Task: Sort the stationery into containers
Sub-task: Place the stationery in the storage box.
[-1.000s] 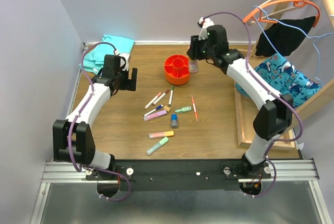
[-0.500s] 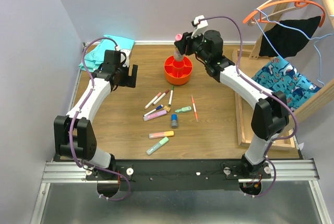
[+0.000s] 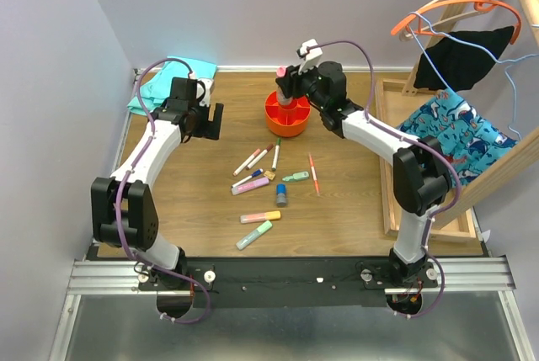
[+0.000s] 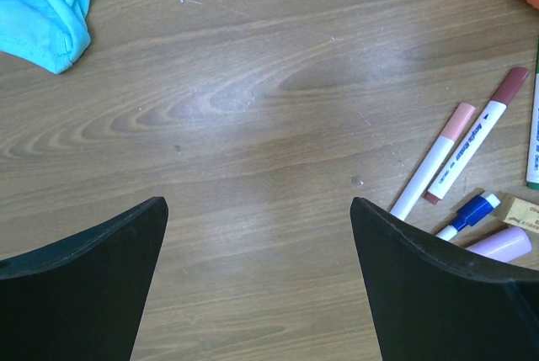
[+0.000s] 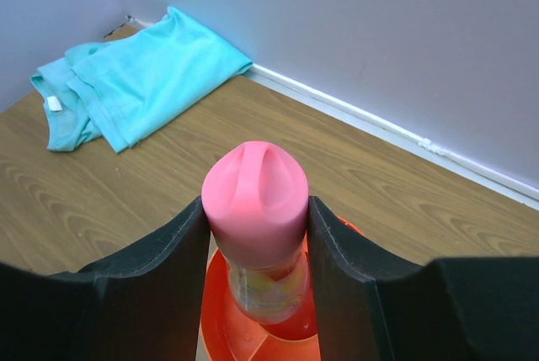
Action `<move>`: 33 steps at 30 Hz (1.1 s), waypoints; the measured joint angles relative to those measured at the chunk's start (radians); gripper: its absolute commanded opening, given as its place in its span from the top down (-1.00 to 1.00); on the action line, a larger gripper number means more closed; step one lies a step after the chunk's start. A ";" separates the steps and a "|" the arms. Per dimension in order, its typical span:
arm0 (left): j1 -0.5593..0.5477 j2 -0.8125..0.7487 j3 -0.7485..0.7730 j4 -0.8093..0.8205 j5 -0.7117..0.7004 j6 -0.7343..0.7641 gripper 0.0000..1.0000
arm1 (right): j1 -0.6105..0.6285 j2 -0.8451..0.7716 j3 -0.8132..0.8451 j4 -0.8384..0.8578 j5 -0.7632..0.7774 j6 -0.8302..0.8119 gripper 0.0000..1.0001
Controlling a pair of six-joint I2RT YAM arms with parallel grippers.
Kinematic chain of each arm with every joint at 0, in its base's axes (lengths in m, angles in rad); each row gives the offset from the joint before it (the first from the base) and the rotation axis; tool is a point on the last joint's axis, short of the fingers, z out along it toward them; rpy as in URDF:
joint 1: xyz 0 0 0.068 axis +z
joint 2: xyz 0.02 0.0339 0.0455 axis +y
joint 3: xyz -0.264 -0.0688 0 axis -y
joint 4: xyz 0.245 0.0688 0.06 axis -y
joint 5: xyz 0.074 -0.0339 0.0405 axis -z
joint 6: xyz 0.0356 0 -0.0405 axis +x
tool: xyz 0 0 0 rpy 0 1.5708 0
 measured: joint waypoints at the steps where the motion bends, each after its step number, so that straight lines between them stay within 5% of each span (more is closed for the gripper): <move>1: 0.000 0.005 0.006 -0.002 0.000 0.003 -0.97 | 0.001 0.001 -0.006 0.003 0.000 -0.003 0.99; 15: -0.011 0.043 0.036 -0.018 -0.021 0.024 -0.97 | 0.002 0.026 -0.075 0.113 0.040 -0.032 0.99; 22: -0.029 0.054 0.041 -0.024 -0.039 0.030 -0.97 | 0.002 0.034 -0.105 0.156 0.077 -0.032 0.37; 33: -0.033 0.051 0.030 -0.011 -0.002 0.030 -0.97 | 0.002 0.018 -0.122 0.108 0.104 0.013 0.10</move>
